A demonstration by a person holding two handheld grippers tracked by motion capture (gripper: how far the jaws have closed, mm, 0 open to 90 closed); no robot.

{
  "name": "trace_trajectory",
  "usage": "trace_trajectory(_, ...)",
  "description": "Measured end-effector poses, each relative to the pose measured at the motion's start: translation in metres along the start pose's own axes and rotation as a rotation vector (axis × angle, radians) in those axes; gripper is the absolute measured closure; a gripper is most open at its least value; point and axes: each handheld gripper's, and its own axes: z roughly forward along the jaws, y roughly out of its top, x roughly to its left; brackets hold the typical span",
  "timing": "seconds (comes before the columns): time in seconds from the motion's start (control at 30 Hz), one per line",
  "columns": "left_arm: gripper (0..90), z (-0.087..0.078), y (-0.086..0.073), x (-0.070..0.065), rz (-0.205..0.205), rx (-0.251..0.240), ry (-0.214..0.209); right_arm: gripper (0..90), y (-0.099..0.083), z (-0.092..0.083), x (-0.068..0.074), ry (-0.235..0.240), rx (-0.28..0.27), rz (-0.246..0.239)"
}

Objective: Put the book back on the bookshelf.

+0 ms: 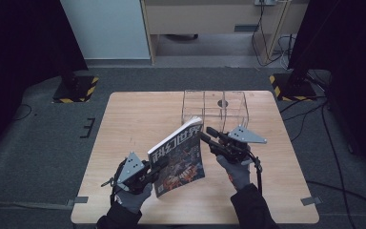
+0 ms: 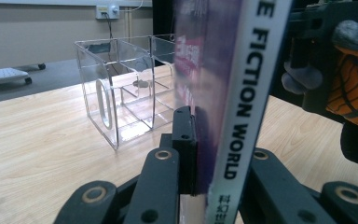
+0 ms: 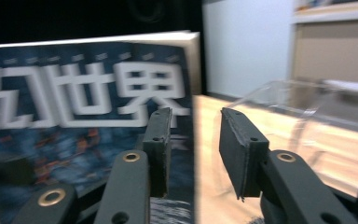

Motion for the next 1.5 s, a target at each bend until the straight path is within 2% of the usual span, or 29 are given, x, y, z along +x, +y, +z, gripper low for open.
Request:
trace_trajectory(0.1, 81.0, -0.001, -0.001, 0.001, -0.003, -0.003, 0.000, 59.4, -0.001, 0.006, -0.007, -0.073, 0.019, -0.011)
trace_trajectory(0.2, 81.0, -0.002, -0.001, 0.000, -0.002, -0.004, -0.002, 56.7, -0.004, 0.018, -0.015, -0.111, 0.046, -0.012)
trace_trajectory(0.33, 81.0, -0.003, -0.001, -0.001, 0.003, -0.008, -0.012, 55.4, -0.006, 0.028, -0.018, -0.114, 0.057, -0.006)
trace_trajectory(0.5, 80.7, -0.003, -0.001, -0.002, 0.008, -0.011, -0.022, 55.2, -0.011, 0.037, -0.023, -0.095, 0.076, 0.005)
trace_trajectory(0.57, 79.6, -0.002, -0.001, -0.002, 0.015, -0.012, -0.033, 55.5, -0.012, 0.039, -0.022, -0.064, 0.083, 0.005)
trace_trajectory(0.63, 77.4, 0.000, -0.001, -0.005, 0.026, -0.014, -0.044, 59.5, -0.013, 0.039, -0.019, -0.030, 0.079, -0.007)
trace_trajectory(0.73, 76.6, 0.001, -0.001, -0.006, 0.033, -0.018, -0.050, 62.5, -0.012, 0.039, -0.019, -0.009, 0.081, 0.000)
trace_trajectory(0.8, 74.5, 0.002, -0.001, -0.007, 0.037, -0.022, -0.051, 64.9, -0.012, 0.037, -0.019, 0.020, 0.073, -0.001)
trace_trajectory(1.0, 72.9, 0.007, 0.001, -0.010, 0.044, -0.032, -0.032, 65.7, -0.010, 0.034, -0.013, 0.062, 0.056, -0.008)
trace_trajectory(1.3, 76.3, 0.012, 0.003, -0.009, 0.032, -0.039, 0.003, 67.9, -0.009, 0.032, -0.012, 0.056, 0.061, -0.018)
trace_trajectory(1.5, 81.4, 0.014, 0.008, -0.008, 0.017, -0.023, 0.023, 63.8, -0.009, 0.031, -0.014, 0.043, 0.073, -0.015)
